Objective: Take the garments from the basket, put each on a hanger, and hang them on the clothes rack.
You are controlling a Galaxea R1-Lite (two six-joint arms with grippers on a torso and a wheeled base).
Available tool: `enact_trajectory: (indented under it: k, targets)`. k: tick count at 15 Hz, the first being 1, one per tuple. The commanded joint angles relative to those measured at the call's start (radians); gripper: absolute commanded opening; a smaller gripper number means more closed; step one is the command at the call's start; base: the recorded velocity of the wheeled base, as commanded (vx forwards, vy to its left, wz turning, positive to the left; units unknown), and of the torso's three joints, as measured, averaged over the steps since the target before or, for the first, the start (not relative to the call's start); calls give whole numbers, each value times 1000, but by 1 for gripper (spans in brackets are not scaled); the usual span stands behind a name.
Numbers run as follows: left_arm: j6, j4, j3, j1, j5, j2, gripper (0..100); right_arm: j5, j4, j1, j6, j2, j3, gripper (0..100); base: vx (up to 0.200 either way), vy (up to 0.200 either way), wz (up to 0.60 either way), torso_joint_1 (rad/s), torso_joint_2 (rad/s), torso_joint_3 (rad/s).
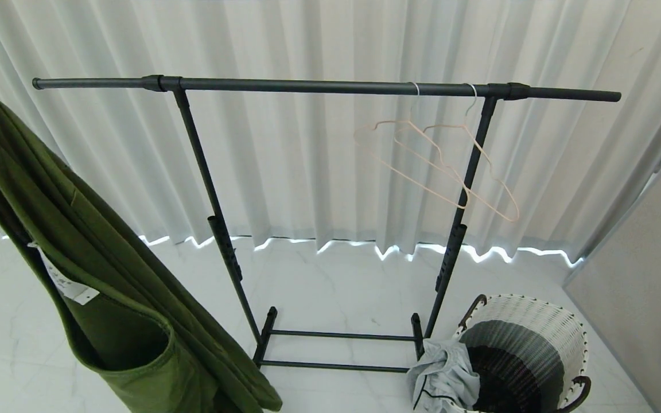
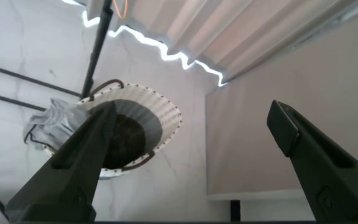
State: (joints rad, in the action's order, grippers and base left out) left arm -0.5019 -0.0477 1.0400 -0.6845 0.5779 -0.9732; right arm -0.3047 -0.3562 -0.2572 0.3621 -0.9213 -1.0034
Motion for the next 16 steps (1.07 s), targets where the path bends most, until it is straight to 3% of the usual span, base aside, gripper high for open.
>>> enact_trajectory:
  k: [1,9,16]
  targets:
    - [0,-1,0,0,0,-2,0,1,0,0,0,-2,0,100,0,0,0,0,0,0]
    - [2,-1,2,20,0,-4,0,110,14,0,-2,-11,-6,100,200,0,0,0,3,1]
    - [2,-1,-1,49,-4,-12,0,114,79,-4,-6,-64,-1,100,200,0,0,2,2,4]
